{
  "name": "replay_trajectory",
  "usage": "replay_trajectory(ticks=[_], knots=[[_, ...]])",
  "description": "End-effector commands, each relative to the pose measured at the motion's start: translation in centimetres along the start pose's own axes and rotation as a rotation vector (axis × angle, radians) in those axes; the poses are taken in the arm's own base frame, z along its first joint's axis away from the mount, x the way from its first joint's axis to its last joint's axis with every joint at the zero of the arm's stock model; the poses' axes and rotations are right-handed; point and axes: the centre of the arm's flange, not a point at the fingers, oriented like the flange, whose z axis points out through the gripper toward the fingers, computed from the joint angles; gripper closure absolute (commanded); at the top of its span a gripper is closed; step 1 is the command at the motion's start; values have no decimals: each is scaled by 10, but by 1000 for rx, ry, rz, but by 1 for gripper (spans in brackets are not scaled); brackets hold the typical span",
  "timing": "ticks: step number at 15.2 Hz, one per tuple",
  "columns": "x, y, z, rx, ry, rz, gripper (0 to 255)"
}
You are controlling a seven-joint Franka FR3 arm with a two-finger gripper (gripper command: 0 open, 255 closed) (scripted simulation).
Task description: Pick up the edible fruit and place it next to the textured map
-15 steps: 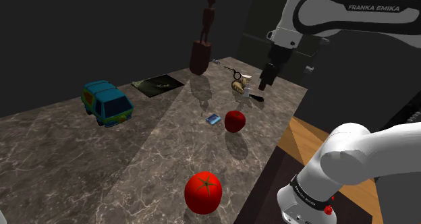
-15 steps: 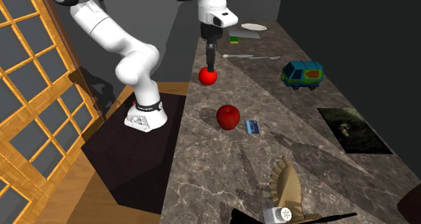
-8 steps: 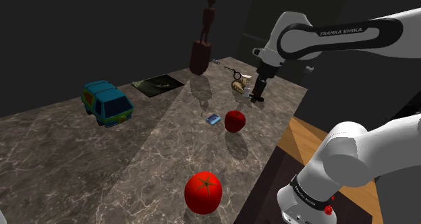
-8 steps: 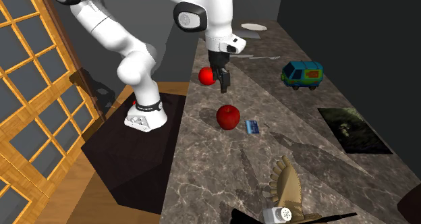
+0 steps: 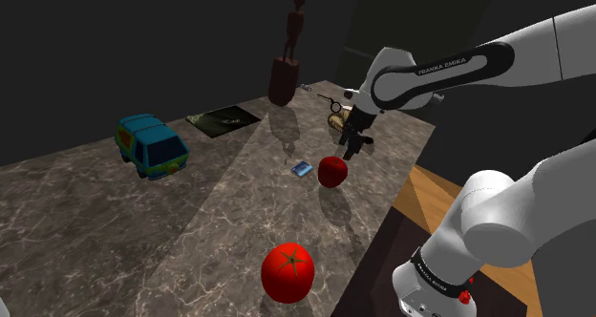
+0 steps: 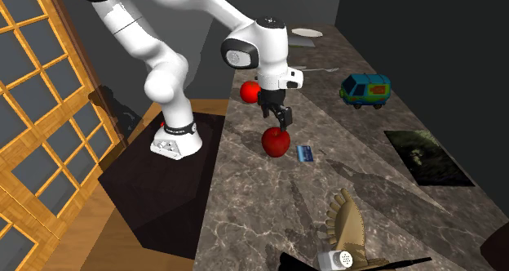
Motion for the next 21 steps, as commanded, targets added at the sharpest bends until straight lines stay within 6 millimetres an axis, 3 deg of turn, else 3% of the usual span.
replay_trajectory(ticks=[1,5,12,13,21], knots=[[0,1,11,-1,1,-6,0],[0,1,30,-1,1,-6,0],[0,1,30,-1,1,-6,0],[0,1,30,-1,1,-6,255],[0,1,30,-1,1,-6,255]])
